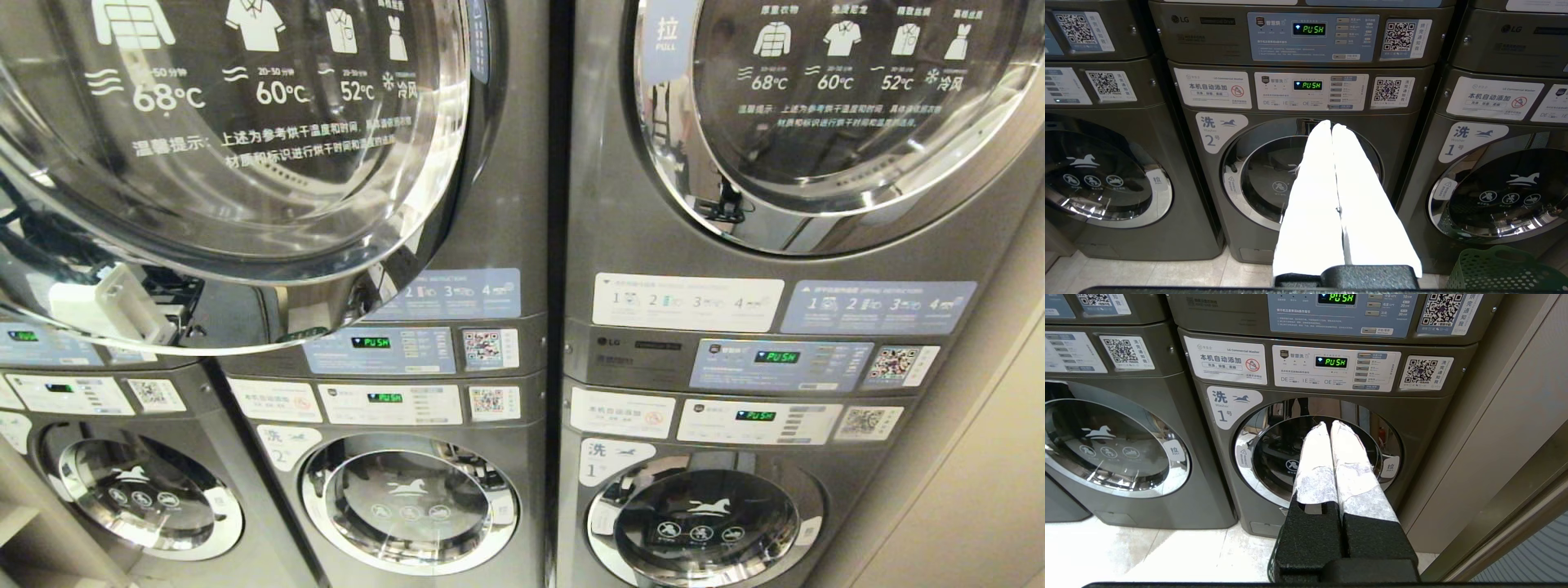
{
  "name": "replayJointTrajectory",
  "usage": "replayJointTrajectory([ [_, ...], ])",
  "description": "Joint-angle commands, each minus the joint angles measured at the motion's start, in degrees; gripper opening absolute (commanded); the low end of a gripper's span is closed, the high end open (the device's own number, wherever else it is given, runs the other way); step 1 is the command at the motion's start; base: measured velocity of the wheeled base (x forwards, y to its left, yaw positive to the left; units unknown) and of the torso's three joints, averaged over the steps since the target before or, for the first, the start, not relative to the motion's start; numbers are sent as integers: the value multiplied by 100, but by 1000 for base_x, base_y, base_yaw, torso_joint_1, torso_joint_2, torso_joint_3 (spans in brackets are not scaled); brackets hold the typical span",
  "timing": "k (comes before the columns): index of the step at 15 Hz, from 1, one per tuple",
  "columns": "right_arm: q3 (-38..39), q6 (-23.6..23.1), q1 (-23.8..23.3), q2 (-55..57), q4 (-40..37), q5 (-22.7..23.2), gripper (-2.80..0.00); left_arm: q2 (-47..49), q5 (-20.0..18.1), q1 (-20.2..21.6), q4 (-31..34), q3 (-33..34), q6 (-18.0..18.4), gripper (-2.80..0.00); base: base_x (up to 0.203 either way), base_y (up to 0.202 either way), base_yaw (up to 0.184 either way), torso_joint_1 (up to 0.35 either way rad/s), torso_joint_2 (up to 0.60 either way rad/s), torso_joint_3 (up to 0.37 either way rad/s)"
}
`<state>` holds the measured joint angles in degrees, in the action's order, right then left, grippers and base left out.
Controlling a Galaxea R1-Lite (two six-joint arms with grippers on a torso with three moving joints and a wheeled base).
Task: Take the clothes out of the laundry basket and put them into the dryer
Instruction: Close the dryer
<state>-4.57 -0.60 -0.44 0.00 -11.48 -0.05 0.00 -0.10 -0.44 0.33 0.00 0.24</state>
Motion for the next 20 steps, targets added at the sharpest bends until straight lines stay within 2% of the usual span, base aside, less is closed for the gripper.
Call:
replayJointTrajectory([
  [1,0,-2,0,7,-3,-1,-280,0,1,0,2,0,-7,-280,0,0,0,0,0,0],
  [5,0,7,0,2,-3,5,-280,0,-17,0,4,-9,108,-280,0,0,0,0,0,0],
  [6,0,-2,0,9,-3,4,-280,0,-81,0,-68,-31,292,-280,0,0,0,0,0,0],
  [7,0,7,0,8,-3,5,-280,23,-261,0,-192,-251,319,-280,0,0,0,0,0,0],
  [9,0,-17,0,2,-3,5,-280,367,-890,-2,-286,-1244,325,-280,0,0,0,0,0,0],
  [12,0,-11,0,9,-3,5,-280,2073,-1452,-101,-482,-2612,207,-280,0,0,0,0,0,0],
  [15,0,-19,0,8,-3,5,-280,3925,-1699,-264,-1360,-3812,-64,-280,0,0,0,0,0,0],
  [18,0,-19,0,9,-12,5,-280,5118,-1789,-322,-2106,-4785,-204,-280,0,0,0,0,0,0],
  [20,0,-19,0,2,-3,5,-280,5598,-1699,-304,-2282,-5334,-205,-280,0,0,0,0,0,0],
])
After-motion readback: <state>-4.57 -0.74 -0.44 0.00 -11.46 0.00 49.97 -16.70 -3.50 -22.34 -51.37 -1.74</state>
